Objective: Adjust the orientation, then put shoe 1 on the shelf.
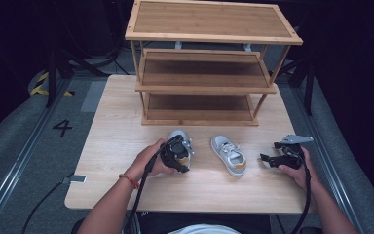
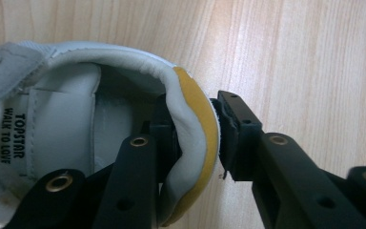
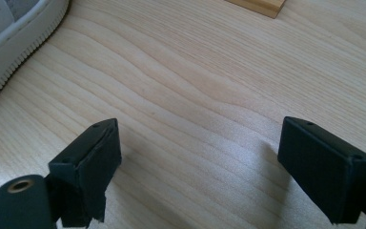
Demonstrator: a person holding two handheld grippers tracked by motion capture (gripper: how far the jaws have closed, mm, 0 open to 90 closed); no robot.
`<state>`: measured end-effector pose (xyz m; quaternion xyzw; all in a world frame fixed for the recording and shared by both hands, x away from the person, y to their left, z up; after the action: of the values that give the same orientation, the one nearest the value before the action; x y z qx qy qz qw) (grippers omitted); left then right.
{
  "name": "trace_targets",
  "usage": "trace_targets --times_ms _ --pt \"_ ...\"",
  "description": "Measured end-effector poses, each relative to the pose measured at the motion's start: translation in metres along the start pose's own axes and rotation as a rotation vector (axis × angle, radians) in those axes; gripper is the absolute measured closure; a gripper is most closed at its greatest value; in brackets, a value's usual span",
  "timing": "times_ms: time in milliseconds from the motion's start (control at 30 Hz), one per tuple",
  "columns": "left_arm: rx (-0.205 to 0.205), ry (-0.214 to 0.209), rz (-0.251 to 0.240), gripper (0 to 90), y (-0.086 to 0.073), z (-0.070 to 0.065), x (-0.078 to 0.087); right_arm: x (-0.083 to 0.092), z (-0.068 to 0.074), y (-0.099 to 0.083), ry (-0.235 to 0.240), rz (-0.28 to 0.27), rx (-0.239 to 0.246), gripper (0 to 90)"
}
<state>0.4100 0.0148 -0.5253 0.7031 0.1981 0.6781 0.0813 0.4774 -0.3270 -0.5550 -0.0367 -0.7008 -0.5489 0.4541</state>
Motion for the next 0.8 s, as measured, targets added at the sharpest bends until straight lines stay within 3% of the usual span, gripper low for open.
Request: trace_targets --times_ms 67,200,233,400,467,533,733,800 --pt "-0.026 0.005 0.028 71.3 -0.001 0.0 0.001 0.0 0.0 0.0 0.0 0.0 0.0 15.0" --pt "-0.065 0.006 0.03 72.0 0.005 0.003 0.007 0.0 0.0 0.0 0.001 0.0 0.0 15.0" --pt "-0.05 0.008 0.03 72.0 0.005 0.002 0.009 0.0 0.0 0.0 0.001 0.0 0.0 15.0" --pt "-0.075 0.028 -0.004 72.0 0.017 0.01 0.018 0.0 0.0 0.0 0.001 0.0 0.0 15.0" --pt "-0.101 0.038 -0.005 72.0 0.023 0.015 0.022 0.0 0.0 0.0 0.001 0.0 0.0 15.0" --pt "-0.099 0.043 -0.002 72.0 0.026 0.017 0.023 0.0 0.0 0.0 0.001 0.0 0.0 15.0" --pt "-0.145 0.08 0.001 71.9 0.045 0.044 0.028 -0.001 0.0 0.001 0.003 0.0 0.003 15.0" --pt "-0.142 0.086 0.005 71.9 0.05 0.055 0.025 -0.001 0.0 0.001 0.003 0.0 0.004 15.0"
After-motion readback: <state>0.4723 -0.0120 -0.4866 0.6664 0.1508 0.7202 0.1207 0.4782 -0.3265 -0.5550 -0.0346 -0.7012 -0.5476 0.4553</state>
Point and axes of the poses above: each handheld gripper's, and its own axes: x roughly backward along the jaws, y roughly out of its top, z roughly to its left, the point moved 10 cm from there along -x, roughly forward along the jaws, and after that the axes turned 1 degree about y, right-handed, at the moved point
